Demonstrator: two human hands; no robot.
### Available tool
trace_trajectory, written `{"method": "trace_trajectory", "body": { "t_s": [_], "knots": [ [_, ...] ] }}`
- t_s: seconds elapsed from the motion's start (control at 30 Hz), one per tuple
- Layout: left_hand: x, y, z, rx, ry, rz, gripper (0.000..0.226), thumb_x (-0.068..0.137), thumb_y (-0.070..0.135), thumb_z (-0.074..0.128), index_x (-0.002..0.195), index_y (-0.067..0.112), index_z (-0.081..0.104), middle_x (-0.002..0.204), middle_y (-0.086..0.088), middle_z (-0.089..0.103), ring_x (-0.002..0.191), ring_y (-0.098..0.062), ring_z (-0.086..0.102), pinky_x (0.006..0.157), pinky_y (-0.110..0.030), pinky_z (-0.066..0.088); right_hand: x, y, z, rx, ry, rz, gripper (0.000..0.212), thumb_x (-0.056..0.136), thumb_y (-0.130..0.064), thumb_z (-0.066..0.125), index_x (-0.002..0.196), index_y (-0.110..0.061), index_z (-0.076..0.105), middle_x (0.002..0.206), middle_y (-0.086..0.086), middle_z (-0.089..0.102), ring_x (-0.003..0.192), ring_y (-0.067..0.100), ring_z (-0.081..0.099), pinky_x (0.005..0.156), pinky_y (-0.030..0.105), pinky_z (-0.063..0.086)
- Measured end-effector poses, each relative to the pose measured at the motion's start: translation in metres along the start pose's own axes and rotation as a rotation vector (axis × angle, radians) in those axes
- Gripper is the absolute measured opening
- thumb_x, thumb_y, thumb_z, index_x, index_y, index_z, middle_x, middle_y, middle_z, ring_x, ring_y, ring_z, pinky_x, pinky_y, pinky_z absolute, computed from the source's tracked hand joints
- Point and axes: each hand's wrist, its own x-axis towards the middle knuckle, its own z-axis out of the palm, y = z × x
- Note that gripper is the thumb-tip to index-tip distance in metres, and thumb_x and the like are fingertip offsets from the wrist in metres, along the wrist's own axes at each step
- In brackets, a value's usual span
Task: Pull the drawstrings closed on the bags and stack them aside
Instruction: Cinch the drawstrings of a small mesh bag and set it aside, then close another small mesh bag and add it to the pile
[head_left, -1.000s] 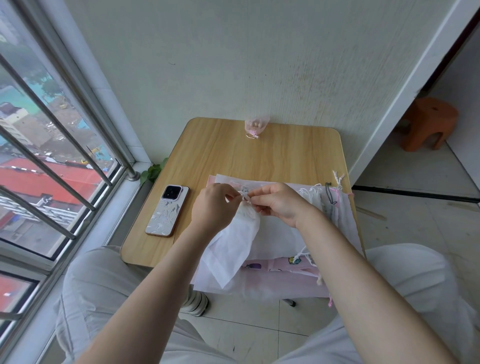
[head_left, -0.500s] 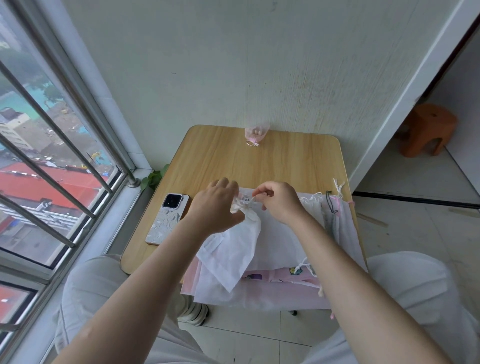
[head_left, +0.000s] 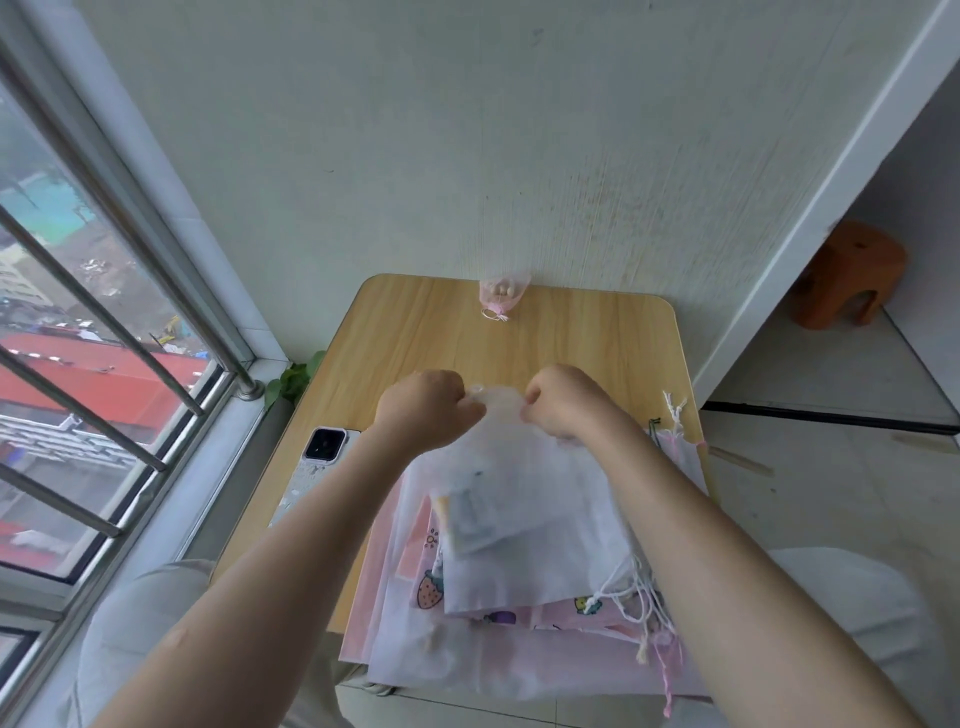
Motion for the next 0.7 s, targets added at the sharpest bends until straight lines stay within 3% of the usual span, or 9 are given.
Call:
{"method": "trace_trajectory", "body": {
  "t_s": [0.03, 0.1, 0.2, 0.23, 0.3, 0.37, 0.47, 0.53, 0.7],
  "knots": [
    [0.008, 0.002, -0.005, -0.102, -0.01, -0.053, 0.038, 0.088, 0.045, 0.055, 0.08, 0.009, 0.062, 0.07, 0.0, 0.056, 0.062, -0.019, 0.051, 0.052, -0.023, 0.034, 0.006, -0.006, -0.006, 0.029, 0.094, -0.005, 0.011, 0.083, -0.009, 0.055, 0.079, -0.013, 0.064, 0.077, 0.008, 0.069, 0.06, 0.024, 0.062, 0.054, 0.024, 0.049],
    [0.024, 0.005, -0.016, -0.359, 0.03, -0.155, 0.037, 0.09, 0.045, 0.057, 0.081, 0.009, 0.062, 0.068, -0.001, 0.059, 0.056, -0.015, 0.052, 0.05, -0.023, 0.039, 0.014, -0.018, -0.021, 0.119, 0.31, -0.096, 0.025, 0.087, -0.007, 0.052, 0.108, -0.017, 0.063, 0.101, 0.01, 0.069, 0.084, 0.028, 0.065, 0.067, 0.03, 0.052],
    [0.046, 0.004, -0.028, -0.707, 0.076, -0.291, 0.033, 0.092, 0.035, 0.058, 0.101, 0.004, 0.065, 0.08, -0.009, 0.07, 0.056, -0.016, 0.065, 0.055, -0.029, 0.055, 0.015, -0.033, -0.039, 0.26, 0.412, -0.295, 0.061, 0.093, -0.009, 0.052, 0.148, -0.024, 0.028, 0.133, 0.011, 0.05, 0.112, 0.028, 0.053, 0.082, 0.032, 0.045],
    [0.049, 0.002, -0.026, -0.718, 0.041, -0.314, 0.037, 0.092, 0.034, 0.059, 0.112, 0.003, 0.062, 0.083, -0.009, 0.07, 0.06, -0.017, 0.068, 0.058, -0.03, 0.058, 0.014, -0.034, -0.04, 0.266, 0.408, -0.313, 0.063, 0.094, -0.012, 0.052, 0.149, -0.025, 0.025, 0.136, 0.01, 0.047, 0.114, 0.027, 0.051, 0.084, 0.032, 0.043],
    [0.045, -0.001, -0.017, -0.617, -0.072, -0.328, 0.044, 0.093, 0.031, 0.058, 0.125, 0.002, 0.056, 0.088, -0.007, 0.069, 0.07, -0.02, 0.071, 0.06, -0.031, 0.059, 0.014, -0.029, -0.036, 0.199, 0.365, -0.311, 0.048, 0.095, -0.017, 0.052, 0.141, -0.021, 0.041, 0.13, 0.007, 0.051, 0.11, 0.024, 0.054, 0.082, 0.03, 0.043],
    [0.035, -0.002, -0.002, -0.477, -0.154, -0.264, 0.036, 0.093, 0.027, 0.059, 0.123, 0.007, 0.061, 0.096, -0.007, 0.071, 0.081, -0.022, 0.072, 0.07, -0.035, 0.061, 0.014, -0.017, -0.025, 0.1, 0.267, -0.259, 0.028, 0.094, -0.021, 0.052, 0.12, -0.017, 0.062, 0.119, 0.004, 0.061, 0.103, 0.022, 0.059, 0.081, 0.031, 0.047],
    [0.013, 0.001, 0.019, -0.272, -0.238, -0.085, 0.027, 0.087, 0.034, 0.068, 0.11, 0.019, 0.07, 0.107, 0.003, 0.068, 0.093, -0.016, 0.064, 0.085, -0.03, 0.053, 0.009, -0.002, -0.006, -0.064, 0.006, -0.143, 0.019, 0.089, -0.021, 0.058, 0.102, -0.016, 0.071, 0.106, 0.004, 0.07, 0.097, 0.024, 0.065, 0.082, 0.033, 0.052],
    [-0.001, 0.003, 0.031, -0.136, -0.272, 0.001, 0.033, 0.08, 0.039, 0.075, 0.109, 0.025, 0.069, 0.103, 0.009, 0.063, 0.093, -0.011, 0.057, 0.081, -0.024, 0.046, 0.004, 0.004, 0.006, -0.237, -0.094, -0.099, 0.02, 0.087, -0.024, 0.062, 0.105, -0.018, 0.069, 0.109, 0.003, 0.069, 0.101, 0.025, 0.063, 0.085, 0.034, 0.047],
    [-0.018, 0.004, 0.053, 0.005, -0.22, 0.003, 0.038, 0.076, 0.038, 0.077, 0.11, 0.029, 0.063, 0.112, 0.005, 0.061, 0.106, -0.017, 0.054, 0.08, -0.028, 0.043, -0.005, 0.021, 0.023, -0.459, -0.033, -0.077, 0.029, 0.087, -0.016, 0.058, 0.116, -0.02, 0.062, 0.122, 0.004, 0.059, 0.119, 0.026, 0.048, 0.098, 0.041, 0.032]
  ]
}}
